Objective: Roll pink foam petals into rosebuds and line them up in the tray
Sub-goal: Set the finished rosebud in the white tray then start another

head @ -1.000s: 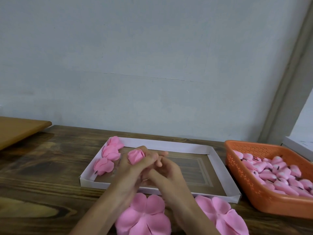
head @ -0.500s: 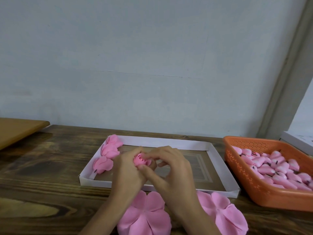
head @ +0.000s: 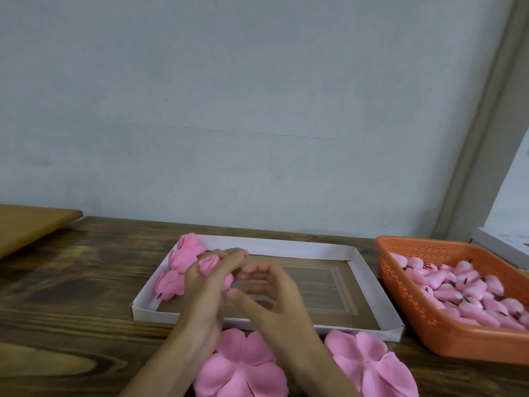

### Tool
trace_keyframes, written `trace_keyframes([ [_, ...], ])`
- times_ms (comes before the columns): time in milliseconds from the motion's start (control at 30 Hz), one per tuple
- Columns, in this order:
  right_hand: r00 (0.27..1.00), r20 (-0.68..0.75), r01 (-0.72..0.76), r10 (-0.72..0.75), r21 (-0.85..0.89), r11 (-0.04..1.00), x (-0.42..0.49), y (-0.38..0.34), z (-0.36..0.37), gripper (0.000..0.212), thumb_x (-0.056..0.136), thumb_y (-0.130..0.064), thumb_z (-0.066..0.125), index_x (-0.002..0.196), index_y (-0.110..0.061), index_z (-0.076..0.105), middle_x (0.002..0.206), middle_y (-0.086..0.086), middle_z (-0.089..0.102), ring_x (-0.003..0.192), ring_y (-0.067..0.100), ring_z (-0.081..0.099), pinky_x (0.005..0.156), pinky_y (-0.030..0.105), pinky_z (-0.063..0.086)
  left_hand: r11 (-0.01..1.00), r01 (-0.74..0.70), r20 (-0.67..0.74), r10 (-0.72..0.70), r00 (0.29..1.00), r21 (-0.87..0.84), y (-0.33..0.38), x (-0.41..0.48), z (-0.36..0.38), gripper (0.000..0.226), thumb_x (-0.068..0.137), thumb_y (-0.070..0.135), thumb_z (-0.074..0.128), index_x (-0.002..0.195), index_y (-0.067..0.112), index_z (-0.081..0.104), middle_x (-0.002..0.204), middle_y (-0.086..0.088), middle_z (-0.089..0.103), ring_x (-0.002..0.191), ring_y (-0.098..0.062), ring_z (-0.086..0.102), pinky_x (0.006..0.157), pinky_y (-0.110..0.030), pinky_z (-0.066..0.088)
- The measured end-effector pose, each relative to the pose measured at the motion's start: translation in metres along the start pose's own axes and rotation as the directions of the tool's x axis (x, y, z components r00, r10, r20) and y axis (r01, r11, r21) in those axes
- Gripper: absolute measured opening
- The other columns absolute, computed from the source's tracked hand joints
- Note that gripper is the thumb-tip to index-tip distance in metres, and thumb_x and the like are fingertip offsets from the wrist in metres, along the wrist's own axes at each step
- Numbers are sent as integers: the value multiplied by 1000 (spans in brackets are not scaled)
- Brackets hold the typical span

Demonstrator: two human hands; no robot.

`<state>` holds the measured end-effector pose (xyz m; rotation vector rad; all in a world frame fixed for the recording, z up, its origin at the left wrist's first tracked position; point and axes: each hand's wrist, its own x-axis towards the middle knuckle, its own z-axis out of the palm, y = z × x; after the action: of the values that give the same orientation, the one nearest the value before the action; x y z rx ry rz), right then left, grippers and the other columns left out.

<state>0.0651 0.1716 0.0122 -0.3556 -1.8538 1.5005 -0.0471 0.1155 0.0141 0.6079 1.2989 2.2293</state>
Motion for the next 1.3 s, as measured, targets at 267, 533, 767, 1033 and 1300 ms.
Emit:
trace_keyframes([
  [267,998,-15,-54,58,172,984,1,5,5,35,72,-15,87,103,-22,73,103,3,76,88,15,73,78,26,57,975,179,168,-156,973,-129,0,-3,3,31,67,34,85,84,11,72,108,-16,75,84,-26,68,57,-31,52],
  [533,998,-9,-53,56,227,973,5,7,0,20,82,-4,78,101,-7,72,98,14,78,92,24,74,85,32,59,986,124,257,-92,962,-111,-2,-1,4,35,66,37,85,84,9,75,103,-16,75,105,-32,73,73,-35,59],
  [767,950,179,-308,255,417,855,5,-1,-2,19,81,-17,72,99,-8,74,84,13,67,75,18,62,76,29,56,992,123,332,-112,937,-13,7,-4,1,34,66,39,82,64,11,62,110,-28,71,87,-27,72,58,-30,37],
  [1033,976,87,-217,198,379,900,1,-1,9,21,89,-12,76,108,-4,72,97,17,75,90,20,72,81,31,58,996,82,270,-84,959,22,1,-3,2,48,76,56,75,76,11,62,107,-17,74,88,-24,72,58,-32,50],
  [1300,999,8,-38,37,241,970,6,-2,2,18,90,1,75,104,-10,77,92,10,80,92,20,76,87,32,60,997,-20,242,1,970,77,7,2,0,46,72,51,80,91,10,73,100,-14,73,92,-31,69,80,-47,51],
])
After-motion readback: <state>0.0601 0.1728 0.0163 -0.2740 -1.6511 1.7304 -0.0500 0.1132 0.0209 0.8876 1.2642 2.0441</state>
